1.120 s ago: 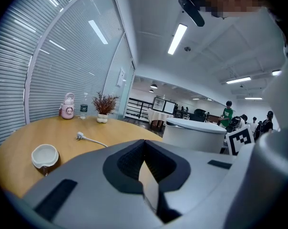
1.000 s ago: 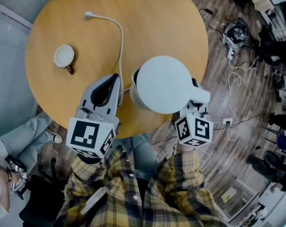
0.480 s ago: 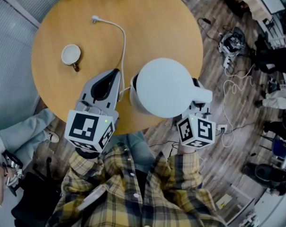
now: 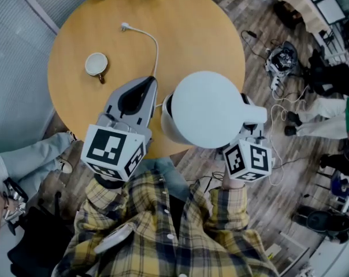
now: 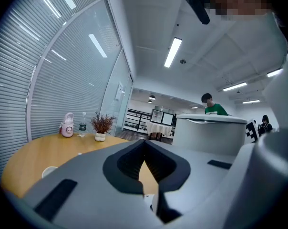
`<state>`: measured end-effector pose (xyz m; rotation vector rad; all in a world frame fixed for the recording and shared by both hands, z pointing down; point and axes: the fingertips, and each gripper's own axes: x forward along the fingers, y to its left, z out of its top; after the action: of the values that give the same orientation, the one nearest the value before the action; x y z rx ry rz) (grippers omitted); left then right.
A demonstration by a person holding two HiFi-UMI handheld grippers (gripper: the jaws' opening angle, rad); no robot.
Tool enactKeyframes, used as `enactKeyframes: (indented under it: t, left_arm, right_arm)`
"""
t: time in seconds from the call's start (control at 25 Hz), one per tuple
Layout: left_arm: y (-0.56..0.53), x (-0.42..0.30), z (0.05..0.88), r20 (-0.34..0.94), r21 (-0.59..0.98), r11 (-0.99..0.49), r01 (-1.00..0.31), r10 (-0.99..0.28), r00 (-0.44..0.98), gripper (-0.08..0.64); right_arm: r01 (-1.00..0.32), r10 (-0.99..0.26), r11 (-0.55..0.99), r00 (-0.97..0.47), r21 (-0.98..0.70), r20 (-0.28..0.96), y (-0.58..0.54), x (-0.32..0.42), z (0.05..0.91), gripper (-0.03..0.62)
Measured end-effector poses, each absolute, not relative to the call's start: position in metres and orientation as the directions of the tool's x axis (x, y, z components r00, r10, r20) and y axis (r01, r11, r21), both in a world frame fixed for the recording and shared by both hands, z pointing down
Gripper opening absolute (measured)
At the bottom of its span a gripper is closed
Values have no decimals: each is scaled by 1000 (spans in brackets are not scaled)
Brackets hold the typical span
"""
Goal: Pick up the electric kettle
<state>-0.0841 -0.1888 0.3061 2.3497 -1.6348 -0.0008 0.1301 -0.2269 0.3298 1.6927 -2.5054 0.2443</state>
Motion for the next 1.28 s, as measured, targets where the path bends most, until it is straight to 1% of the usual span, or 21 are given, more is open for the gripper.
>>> enactKeyframes:
  t: [0.4, 0.64, 1.28]
  left_arm:
    - [-168, -82, 265, 132, 169, -343, -924, -921, 366, 3]
    - [-162, -74, 261, 117, 168, -358, -918, -918, 379, 3]
    - [-175, -70, 258, 108, 159, -352, -923, -923, 370, 3]
  right_arm:
    - [-909, -899, 408, -416, -82, 136, -209, 123, 289, 57]
    - [-901, -895, 425, -433, -85, 110, -205, 126, 271, 57]
    - [-896, -891, 437, -444, -83, 98, -220, 128, 266, 57]
